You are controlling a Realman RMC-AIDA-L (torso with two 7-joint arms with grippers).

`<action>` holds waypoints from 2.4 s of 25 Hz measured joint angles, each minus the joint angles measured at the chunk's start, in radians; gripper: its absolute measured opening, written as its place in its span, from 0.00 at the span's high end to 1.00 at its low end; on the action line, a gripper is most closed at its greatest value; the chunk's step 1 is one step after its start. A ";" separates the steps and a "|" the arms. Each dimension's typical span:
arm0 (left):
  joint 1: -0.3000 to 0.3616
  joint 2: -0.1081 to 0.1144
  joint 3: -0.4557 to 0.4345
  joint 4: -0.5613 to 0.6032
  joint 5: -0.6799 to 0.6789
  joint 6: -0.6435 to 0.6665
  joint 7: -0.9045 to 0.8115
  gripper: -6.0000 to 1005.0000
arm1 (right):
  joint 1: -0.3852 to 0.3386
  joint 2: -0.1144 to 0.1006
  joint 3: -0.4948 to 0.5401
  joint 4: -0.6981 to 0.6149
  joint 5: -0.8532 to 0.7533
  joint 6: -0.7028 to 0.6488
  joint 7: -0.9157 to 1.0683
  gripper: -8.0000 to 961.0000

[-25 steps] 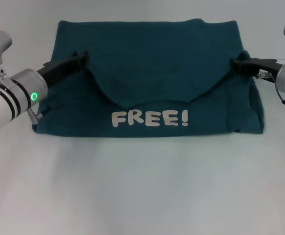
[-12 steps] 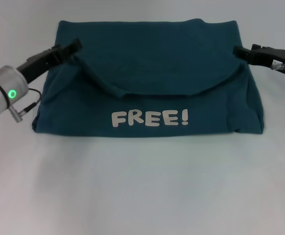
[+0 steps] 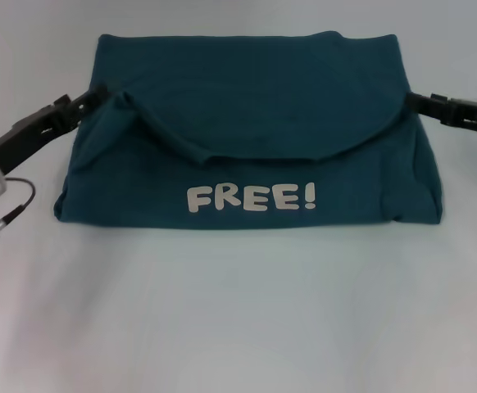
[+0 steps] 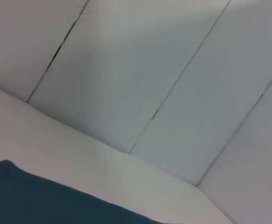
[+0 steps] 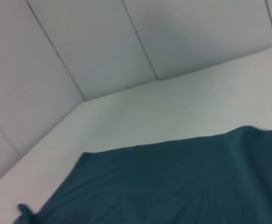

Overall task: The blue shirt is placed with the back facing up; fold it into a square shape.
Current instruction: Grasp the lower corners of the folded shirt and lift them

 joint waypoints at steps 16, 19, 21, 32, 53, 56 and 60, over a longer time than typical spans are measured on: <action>0.097 -0.005 0.028 0.087 0.222 0.066 0.013 0.10 | -0.128 -0.059 -0.096 -0.065 -0.063 -0.201 0.245 0.27; 0.110 -0.010 0.028 0.093 0.269 0.034 0.040 0.10 | -0.129 -0.057 -0.097 -0.062 -0.064 -0.198 0.245 0.26; 0.122 -0.014 0.026 0.095 0.276 0.013 0.065 0.10 | -0.128 -0.057 -0.097 -0.060 -0.064 -0.194 0.245 0.25; 0.132 -0.017 0.039 0.075 0.305 -0.074 0.111 0.10 | -0.125 -0.045 -0.098 -0.061 -0.064 -0.183 0.244 0.22; 0.100 -0.018 0.120 0.040 0.308 -0.152 0.126 0.11 | -0.124 -0.042 -0.090 -0.067 -0.061 -0.177 0.233 0.05; 0.097 -0.019 0.132 0.036 0.308 -0.163 0.126 0.14 | -0.125 -0.042 -0.089 -0.067 -0.058 -0.174 0.233 0.05; 0.096 -0.019 0.133 0.039 0.308 -0.158 0.123 0.16 | -0.126 -0.041 -0.088 -0.067 -0.058 -0.166 0.234 0.05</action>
